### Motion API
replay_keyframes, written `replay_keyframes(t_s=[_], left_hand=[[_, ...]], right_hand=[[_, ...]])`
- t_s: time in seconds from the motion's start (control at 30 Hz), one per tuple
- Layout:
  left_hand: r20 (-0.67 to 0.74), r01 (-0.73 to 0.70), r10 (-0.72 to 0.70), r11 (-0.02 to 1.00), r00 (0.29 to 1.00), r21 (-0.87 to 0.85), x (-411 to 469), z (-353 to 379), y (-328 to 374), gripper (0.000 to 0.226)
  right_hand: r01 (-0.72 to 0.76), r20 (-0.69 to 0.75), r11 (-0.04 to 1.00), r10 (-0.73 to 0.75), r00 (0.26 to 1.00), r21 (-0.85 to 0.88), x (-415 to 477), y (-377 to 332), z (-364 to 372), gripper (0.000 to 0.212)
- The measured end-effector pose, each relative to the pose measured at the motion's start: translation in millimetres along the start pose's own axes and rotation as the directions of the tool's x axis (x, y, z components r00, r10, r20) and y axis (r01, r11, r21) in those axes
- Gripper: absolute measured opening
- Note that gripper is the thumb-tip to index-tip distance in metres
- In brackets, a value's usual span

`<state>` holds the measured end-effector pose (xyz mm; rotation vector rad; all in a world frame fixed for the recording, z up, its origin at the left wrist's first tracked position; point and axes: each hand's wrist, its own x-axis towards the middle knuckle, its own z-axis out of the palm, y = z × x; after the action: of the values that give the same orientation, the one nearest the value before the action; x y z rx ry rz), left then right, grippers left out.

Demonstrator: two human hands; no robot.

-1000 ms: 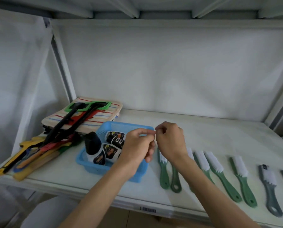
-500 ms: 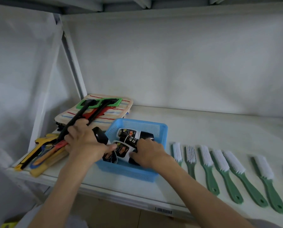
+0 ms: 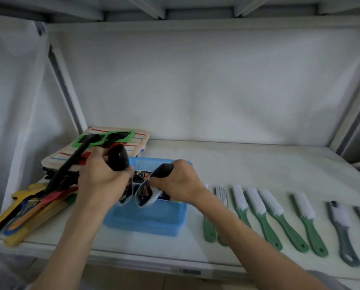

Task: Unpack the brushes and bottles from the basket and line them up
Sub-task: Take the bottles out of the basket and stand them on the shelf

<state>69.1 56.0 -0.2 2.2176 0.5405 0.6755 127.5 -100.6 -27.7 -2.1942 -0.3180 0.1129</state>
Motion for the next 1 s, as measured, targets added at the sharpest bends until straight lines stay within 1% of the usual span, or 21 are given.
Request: replay_keyframes(t_s=[0.07, 0.13, 0.2, 0.23, 0.3, 0.37, 0.43, 0.53, 0.6, 0.67, 0.77, 0.83, 0.9, 0.97, 1.0], left_hand=[[-0.09, -0.195, 0.181, 0.962, 0.979, -0.193, -8.3, 5.1, 20.1, 0.042], [-0.108, -0.328, 0.309, 0.885, 0.945, -0.332, -18.2, 13.9, 45.4, 0.037], [-0.07, -0.377, 0.386, 0.82, 0.92, -0.431, -18.7, 32.4, 66.7, 0.036], [-0.045, -0.379, 0.406, 0.8, 0.913, -0.465, -17.0, 44.5, 76.3, 0.038], [0.022, -0.355, 0.419, 0.795, 0.908, -0.492, -9.0, 77.2, 88.7, 0.041], [0.104, -0.328, 0.422, 0.817, 0.901, -0.474, -1.5, 113.4, 95.9, 0.041], [0.153, -0.331, 0.429, 0.84, 0.89, -0.431, 5.4, 148.0, 96.7, 0.04], [0.203, -0.322, 0.397, 0.891, 0.895, -0.32, 15.3, 185.0, 90.6, 0.042], [0.26, -0.285, 0.355, 0.919, 0.898, -0.273, 17.5, 197.5, 84.5, 0.045], [0.323, -0.243, 0.319, 0.936, 0.891, -0.254, 17.2, 202.3, 82.4, 0.046], [0.354, -0.216, 0.286, 0.95, 0.891, -0.224, 22.3, 201.8, 84.6, 0.048], [0.387, -0.22, 0.273, 0.96, 0.881, -0.176, 25.8, 198.0, 84.9, 0.052], [0.428, -0.19, 0.236, 0.971, 0.872, -0.147, 28.2, 194.7, 79.4, 0.058], [0.498, -0.15, 0.196, 0.98, 0.845, -0.131, 27.5, 187.4, 73.5, 0.068], [0.546, -0.141, 0.186, 0.982, 0.817, -0.123, 28.4, 182.8, 70.8, 0.075]], right_hand=[[0.045, -0.088, 0.994, -0.037, 0.995, 0.097, 4.3, 1.1, -29.7, 0.039], [0.068, -0.199, 0.974, -0.025, 0.98, 0.216, 7.1, 8.7, -60.4, 0.044], [0.09, -0.298, 0.947, 0.006, 0.954, 0.307, 10.1, 24.5, -90.0, 0.041], [0.107, -0.356, 0.943, 0.013, 0.934, 0.315, 11.1, 32.4, -103.0, 0.038], [0.107, -0.454, 0.963, 0.018, 0.891, 0.248, 14.2, 49.6, -121.6, 0.036], [0.056, -0.491, 0.986, 0.029, 0.871, 0.157, 16.8, 65.3, -130.4, 0.03], [-0.005, -0.5, 0.994, 0.061, 0.864, 0.113, 20.5, 82.4, -132.1, 0.027], [-0.102, -0.49, 0.994, 0.112, 0.865, 0.048, 26.6, 101.9, -131.6, 0.03], [-0.145, -0.46, 0.989, 0.147, 0.876, 0.041, 29.8, 112.6, -130.3, 0.032], [-0.152, -0.436, 0.987, 0.157, 0.886, 0.047, 30.7, 118.2, -129.9, 0.034], [-0.148, -0.395, 0.988, 0.152, 0.906, 0.042, 28.3, 119.5, -130.5, 0.043], [-0.144, -0.363, 0.989, 0.141, 0.921, 0.02, 25.0, 118.3, -130.9, 0.047], [-0.15, -0.339, 0.989, 0.136, 0.931, -0.013, 21.8, 117.8, -130.7, 0.051], [-0.178, -0.311, 0.982, 0.149, 0.939, -0.067, 17.6, 116.9, -130.3, 0.062], [-0.193, -0.312, 0.976, 0.154, 0.937, -0.098, 15.2, 114.5, -130.6, 0.07]])
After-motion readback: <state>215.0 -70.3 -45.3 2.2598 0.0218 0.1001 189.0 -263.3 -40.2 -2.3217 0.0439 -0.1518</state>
